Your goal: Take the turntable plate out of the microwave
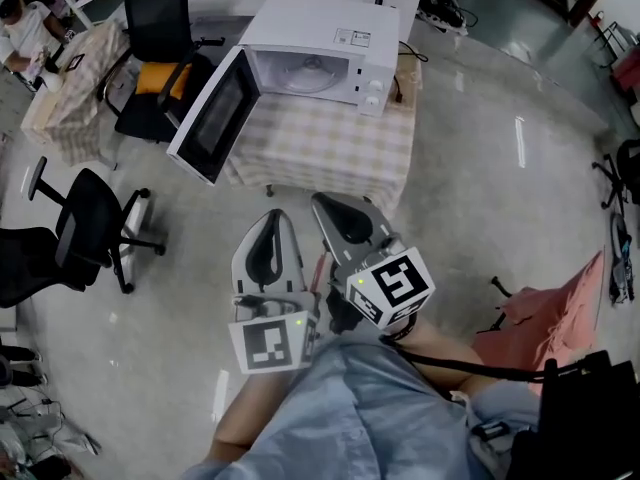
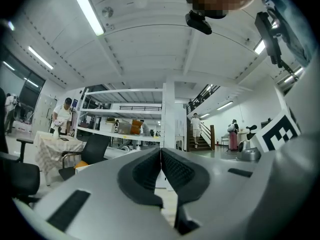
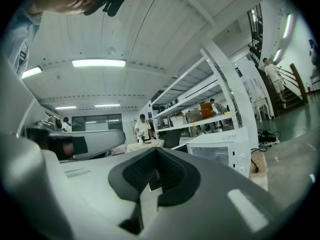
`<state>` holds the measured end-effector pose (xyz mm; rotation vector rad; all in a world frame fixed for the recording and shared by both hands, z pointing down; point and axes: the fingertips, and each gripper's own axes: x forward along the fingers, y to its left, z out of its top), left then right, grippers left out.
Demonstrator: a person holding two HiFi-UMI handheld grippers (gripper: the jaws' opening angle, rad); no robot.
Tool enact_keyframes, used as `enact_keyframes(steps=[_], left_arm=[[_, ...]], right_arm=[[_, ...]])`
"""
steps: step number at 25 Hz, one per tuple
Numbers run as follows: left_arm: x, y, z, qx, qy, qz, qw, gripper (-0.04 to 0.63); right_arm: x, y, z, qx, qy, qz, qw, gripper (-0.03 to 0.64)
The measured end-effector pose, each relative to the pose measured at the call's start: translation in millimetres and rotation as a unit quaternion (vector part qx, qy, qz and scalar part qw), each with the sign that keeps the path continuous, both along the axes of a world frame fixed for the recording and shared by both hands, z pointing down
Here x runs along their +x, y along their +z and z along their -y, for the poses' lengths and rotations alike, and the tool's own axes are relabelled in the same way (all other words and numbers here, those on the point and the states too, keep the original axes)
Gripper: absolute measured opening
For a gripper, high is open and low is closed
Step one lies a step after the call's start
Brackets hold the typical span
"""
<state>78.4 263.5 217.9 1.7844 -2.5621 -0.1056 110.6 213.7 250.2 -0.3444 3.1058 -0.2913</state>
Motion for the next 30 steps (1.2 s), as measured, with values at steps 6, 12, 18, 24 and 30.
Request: enact_keyframes(steps=[6,12,18,24,30], left_arm=[[-17,3,57,-0.013,0.023,0.003,0.9996,0.008],[-27,5,114,-0.033,0.05,0.007,0.9982,0.009],[-39,-5,153,-0.032,0.06,0.02,0.9975,0.009],[-51,-12,171,-0.035,0.061,0.03,0.997,0.008],[-72,-18,186,-0.015,0.045,0.031,0.9984,0.009]], right_arm=[[-15,9,55,-0.019,0.022,-0.002,1.0,0.002],[-29,13,111,-0.037,0.043,0.008,0.998,0.002],[-45,5,153,-0.04,0.049,0.021,0.998,0.002],[-61,-2,172,-0.038,0.044,0.026,0.998,0.002],[-78,-5,190,-0.028,0.041,0.027,0.998,0.002]])
